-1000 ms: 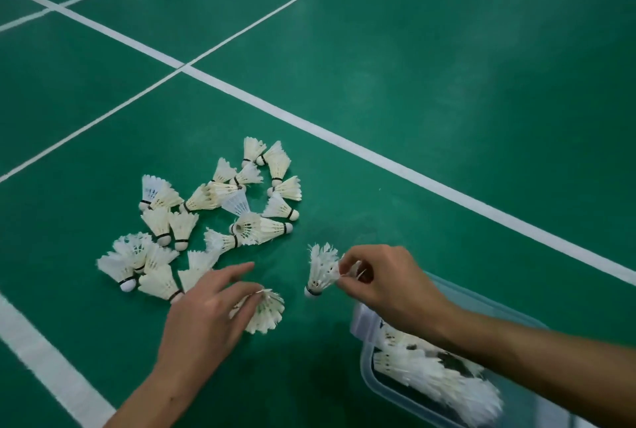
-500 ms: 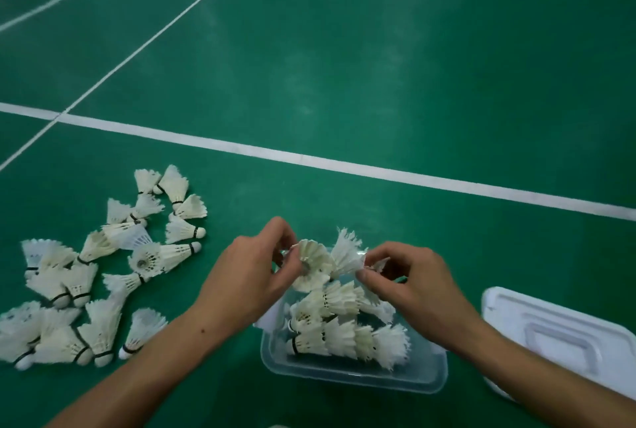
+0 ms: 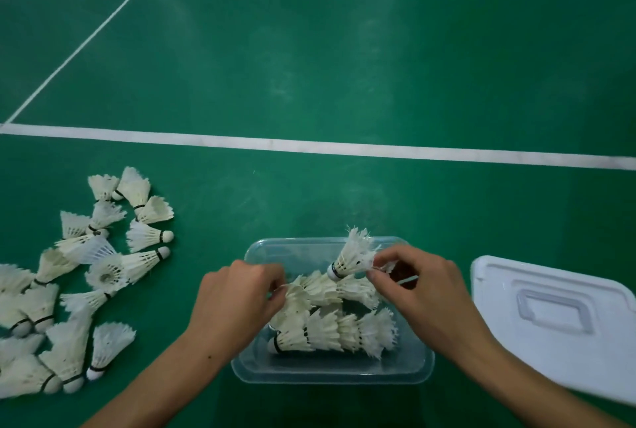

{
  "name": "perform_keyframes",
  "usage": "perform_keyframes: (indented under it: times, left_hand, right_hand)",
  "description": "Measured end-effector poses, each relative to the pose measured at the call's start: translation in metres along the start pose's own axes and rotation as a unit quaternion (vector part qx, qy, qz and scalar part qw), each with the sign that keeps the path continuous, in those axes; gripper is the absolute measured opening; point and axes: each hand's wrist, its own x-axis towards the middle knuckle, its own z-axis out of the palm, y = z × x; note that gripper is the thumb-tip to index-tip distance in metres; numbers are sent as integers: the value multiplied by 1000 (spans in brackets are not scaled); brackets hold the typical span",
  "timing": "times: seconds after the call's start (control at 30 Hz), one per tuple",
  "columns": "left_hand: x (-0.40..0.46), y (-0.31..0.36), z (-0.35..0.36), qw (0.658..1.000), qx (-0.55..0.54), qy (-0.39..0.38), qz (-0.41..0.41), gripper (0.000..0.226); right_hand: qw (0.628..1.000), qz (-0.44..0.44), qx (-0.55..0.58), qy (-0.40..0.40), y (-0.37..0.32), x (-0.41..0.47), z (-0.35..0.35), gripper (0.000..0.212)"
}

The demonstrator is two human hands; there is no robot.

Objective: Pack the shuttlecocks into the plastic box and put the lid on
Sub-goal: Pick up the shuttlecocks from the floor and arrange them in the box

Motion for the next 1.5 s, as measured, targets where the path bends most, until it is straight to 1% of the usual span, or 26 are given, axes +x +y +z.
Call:
perform_keyframes:
  times: [0.13, 0.2, 0.4, 0.43, 0.53, 0.7, 0.8, 0.9, 0.93, 0.97, 1.03, 1.1, 1.17, 1.2, 1.3, 1.37, 1.43, 1.5]
  left_hand:
    - [-4, -3, 18, 999, 37, 7, 8, 18]
    - [-3, -2, 22, 998, 54, -2, 18, 22]
    - [4, 14, 30, 996, 81, 16, 43, 57]
    - [5, 18, 32, 995, 82, 19, 48, 60]
    - [10, 31, 36, 994, 88, 11, 57, 60]
    - [15, 45, 57, 993, 96, -33, 61, 54]
    - [17, 45, 65, 993, 90, -25, 69, 47]
    - [15, 39, 54, 994, 63, -3, 84, 36]
    - [14, 37, 45, 996, 51, -15, 75, 35]
    - [13, 34, 35, 996, 35, -40, 74, 41]
    - [11, 29, 14, 992, -27, -77, 93, 63]
    - [11, 32, -2, 978, -143, -109, 109, 80]
    - [15, 41, -6, 954, -251, -113, 116, 86]
    - [17, 46, -3, 946, -281, -107, 118, 86]
    - [24, 53, 3, 944, -299, -67, 122, 81]
    - [26, 51, 3, 946, -299, -42, 119, 77]
    - [24, 45, 4, 946, -300, -28, 118, 74]
    - [19, 40, 11, 953, -272, -29, 131, 71]
  right_hand:
    - [1000, 2, 9, -7, 1, 0, 7, 5]
    - [1000, 3, 10, -7, 2, 0, 10, 5]
    - [1000, 7, 4, -13, 7, -2, 11, 5]
    - [1000, 7, 0, -13, 8, -2, 11, 5]
    - [1000, 10, -10, -15, 11, -3, 11, 5]
    - [999, 8, -32, -19, 15, -6, 10, 5]
    - [999, 6, -41, -23, 18, -7, 9, 6]
    - [999, 0, -47, -28, 18, -7, 9, 7]
    - [998, -2, -48, -29, 18, -7, 9, 7]
    - [998, -4, -49, -29, 19, -7, 9, 7]
    - [998, -8, -53, -29, 19, -7, 9, 6]
    - [998, -9, -49, -31, 18, -7, 11, 6]
    - [998, -10, -43, -36, 16, -8, 12, 7]
    - [998, -11, -40, -39, 16, -8, 13, 7]
    - [999, -5, -28, -45, 16, -9, 11, 8]
    - [999, -2, -34, -41, 17, -11, 5, 16]
    - [999, 1, -36, -22, 20, -14, -3, 24]
    - [999, 9, -32, 3, 22, -16, -12, 26]
